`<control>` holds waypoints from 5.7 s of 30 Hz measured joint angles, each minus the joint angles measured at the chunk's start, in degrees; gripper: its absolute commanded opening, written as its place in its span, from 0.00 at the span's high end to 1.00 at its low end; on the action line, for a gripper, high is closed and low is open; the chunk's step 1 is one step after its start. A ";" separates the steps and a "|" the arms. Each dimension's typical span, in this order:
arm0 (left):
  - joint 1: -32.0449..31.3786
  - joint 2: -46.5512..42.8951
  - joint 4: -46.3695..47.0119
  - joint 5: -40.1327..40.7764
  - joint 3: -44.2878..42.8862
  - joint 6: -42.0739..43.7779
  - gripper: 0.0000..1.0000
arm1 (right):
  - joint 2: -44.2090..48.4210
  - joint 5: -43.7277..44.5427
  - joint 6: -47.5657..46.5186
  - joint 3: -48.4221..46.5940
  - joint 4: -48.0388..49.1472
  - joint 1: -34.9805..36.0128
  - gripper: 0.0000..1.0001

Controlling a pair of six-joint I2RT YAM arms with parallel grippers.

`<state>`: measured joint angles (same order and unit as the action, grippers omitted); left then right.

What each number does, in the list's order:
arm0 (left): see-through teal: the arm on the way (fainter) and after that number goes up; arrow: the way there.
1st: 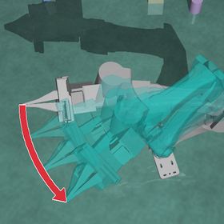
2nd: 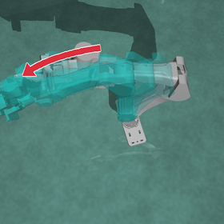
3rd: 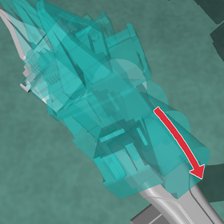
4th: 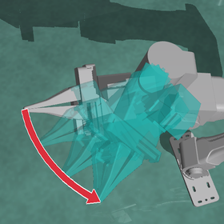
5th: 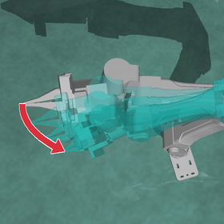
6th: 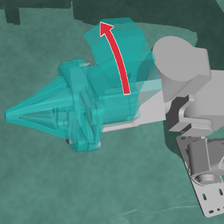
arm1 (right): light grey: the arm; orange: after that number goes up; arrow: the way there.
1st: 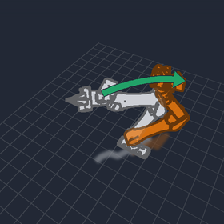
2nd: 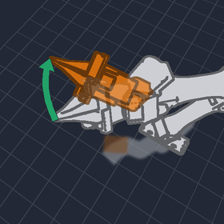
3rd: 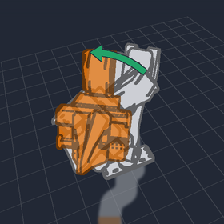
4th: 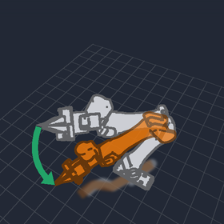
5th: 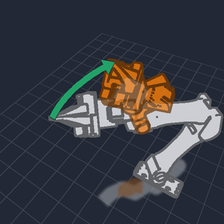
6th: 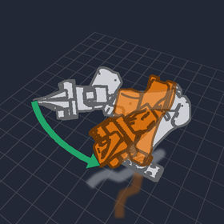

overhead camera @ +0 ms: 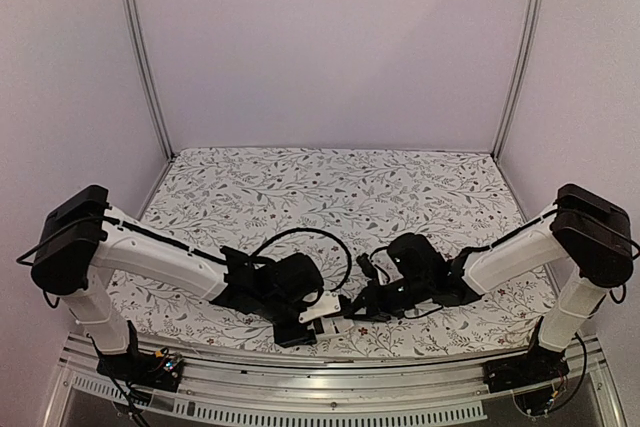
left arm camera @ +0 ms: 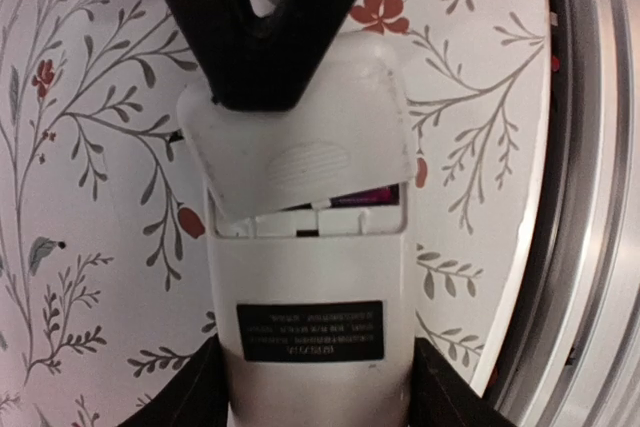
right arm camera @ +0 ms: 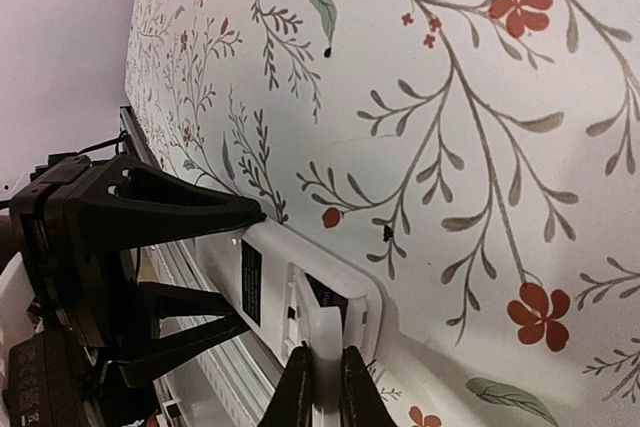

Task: Load the batteries into the remote control
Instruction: Pick up the battery cover from the remote control without the battery cover, then pass from the right arm to the left, then pass from the left arm to the right

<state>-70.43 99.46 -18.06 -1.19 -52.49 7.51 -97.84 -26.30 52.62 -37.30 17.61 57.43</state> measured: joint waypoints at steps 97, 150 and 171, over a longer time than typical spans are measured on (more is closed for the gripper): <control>7.98 -18.08 16.72 -19.74 -0.04 25.75 0.66 | 19.74 -21.00 -45.51 -15.93 -27.30 -2.95 1.00; 7.43 -14.36 0.11 -17.64 -10.38 10.78 1.00 | 16.22 -5.79 -64.81 -26.56 -44.70 -2.32 0.78; 8.15 -23.04 9.77 -14.88 -1.53 7.28 0.33 | 18.32 -8.72 -61.11 -26.01 -40.37 -2.38 1.00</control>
<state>-62.28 76.42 -8.29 -16.08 -54.02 14.79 -79.53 -35.03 -8.49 -63.31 -22.76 55.05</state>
